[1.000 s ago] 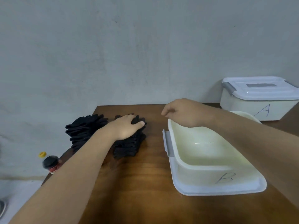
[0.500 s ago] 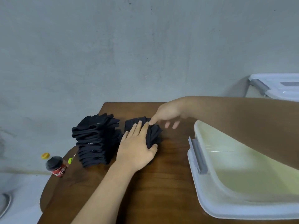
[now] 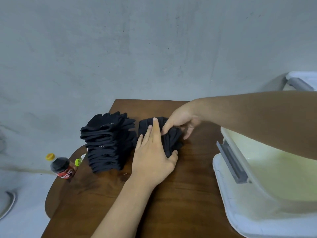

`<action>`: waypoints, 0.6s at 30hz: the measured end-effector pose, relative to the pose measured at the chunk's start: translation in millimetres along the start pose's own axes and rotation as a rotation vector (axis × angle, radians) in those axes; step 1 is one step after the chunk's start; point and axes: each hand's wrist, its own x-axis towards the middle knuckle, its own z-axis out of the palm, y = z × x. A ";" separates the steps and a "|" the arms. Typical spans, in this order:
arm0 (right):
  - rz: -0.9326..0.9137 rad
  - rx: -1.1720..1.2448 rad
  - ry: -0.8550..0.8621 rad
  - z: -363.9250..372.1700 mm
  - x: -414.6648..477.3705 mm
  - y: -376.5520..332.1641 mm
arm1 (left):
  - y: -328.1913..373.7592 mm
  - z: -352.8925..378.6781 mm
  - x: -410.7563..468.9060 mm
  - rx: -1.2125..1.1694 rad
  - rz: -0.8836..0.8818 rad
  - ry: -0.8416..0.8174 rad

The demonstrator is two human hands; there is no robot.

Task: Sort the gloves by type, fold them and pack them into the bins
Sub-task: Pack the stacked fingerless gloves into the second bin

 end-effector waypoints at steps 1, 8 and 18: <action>-0.022 0.010 0.000 0.7 0.9 0.1 | -0.4 1.2 -0.1 0.010 0.007 0.008; -0.186 0.099 0.049 1.8 -13.6 -7.1 | 0.8 1.9 -10.0 0.045 0.051 0.083; -0.416 0.198 0.110 4.9 -64.1 -13.7 | 26.9 -38.4 -28.1 -0.170 0.095 0.185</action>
